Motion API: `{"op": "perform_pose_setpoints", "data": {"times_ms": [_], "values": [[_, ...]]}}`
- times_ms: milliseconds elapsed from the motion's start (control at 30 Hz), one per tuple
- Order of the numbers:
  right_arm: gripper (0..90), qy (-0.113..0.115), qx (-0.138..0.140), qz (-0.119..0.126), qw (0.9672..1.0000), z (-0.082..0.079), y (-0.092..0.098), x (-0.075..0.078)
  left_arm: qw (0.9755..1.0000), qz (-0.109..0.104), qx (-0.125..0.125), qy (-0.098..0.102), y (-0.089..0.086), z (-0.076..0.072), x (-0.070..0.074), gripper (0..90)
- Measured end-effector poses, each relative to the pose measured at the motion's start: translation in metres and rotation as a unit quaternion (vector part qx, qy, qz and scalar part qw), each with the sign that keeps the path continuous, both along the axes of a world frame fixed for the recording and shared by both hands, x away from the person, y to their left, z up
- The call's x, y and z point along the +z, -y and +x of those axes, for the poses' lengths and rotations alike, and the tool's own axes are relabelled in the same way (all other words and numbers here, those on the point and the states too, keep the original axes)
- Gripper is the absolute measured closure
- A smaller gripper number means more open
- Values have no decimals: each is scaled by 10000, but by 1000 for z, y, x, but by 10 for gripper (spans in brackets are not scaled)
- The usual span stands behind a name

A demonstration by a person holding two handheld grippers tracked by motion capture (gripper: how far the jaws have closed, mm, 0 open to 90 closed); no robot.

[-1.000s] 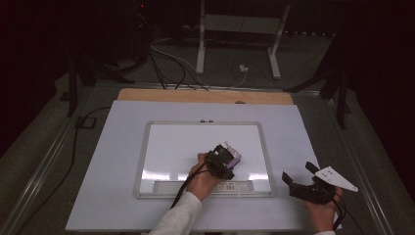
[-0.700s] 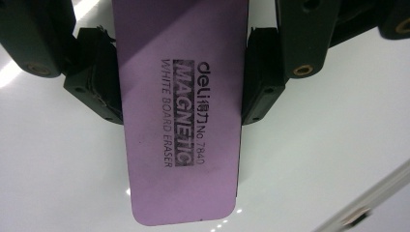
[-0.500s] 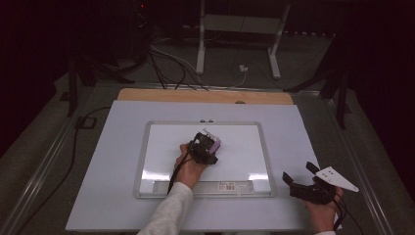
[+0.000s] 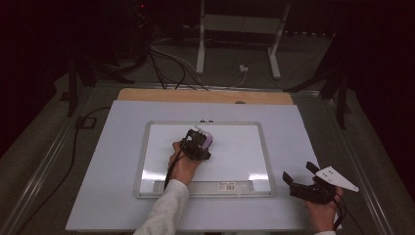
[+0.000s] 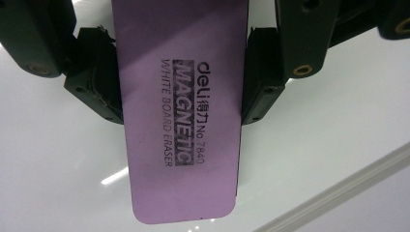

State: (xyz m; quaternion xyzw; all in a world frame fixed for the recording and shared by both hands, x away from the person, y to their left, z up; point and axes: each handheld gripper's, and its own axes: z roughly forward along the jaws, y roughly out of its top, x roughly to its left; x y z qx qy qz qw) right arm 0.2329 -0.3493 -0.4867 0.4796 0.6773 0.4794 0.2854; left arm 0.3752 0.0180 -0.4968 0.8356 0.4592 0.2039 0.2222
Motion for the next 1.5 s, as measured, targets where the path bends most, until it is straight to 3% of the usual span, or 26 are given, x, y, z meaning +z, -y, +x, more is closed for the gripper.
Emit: {"op": "perform_pose_setpoints", "data": {"times_ms": [367,867,1500], "values": [[0,-1,-6,-9,10000,0,0,0,9994,-183,251,123,-18,2,7,407],[0,-8,-15,-16,10000,-1,0,0,9966,-333,724,215,-52,9,11,408],[0,-3,-30,-1,10000,-1,1,0,9922,-269,1197,230,-97,14,8,407]]}}
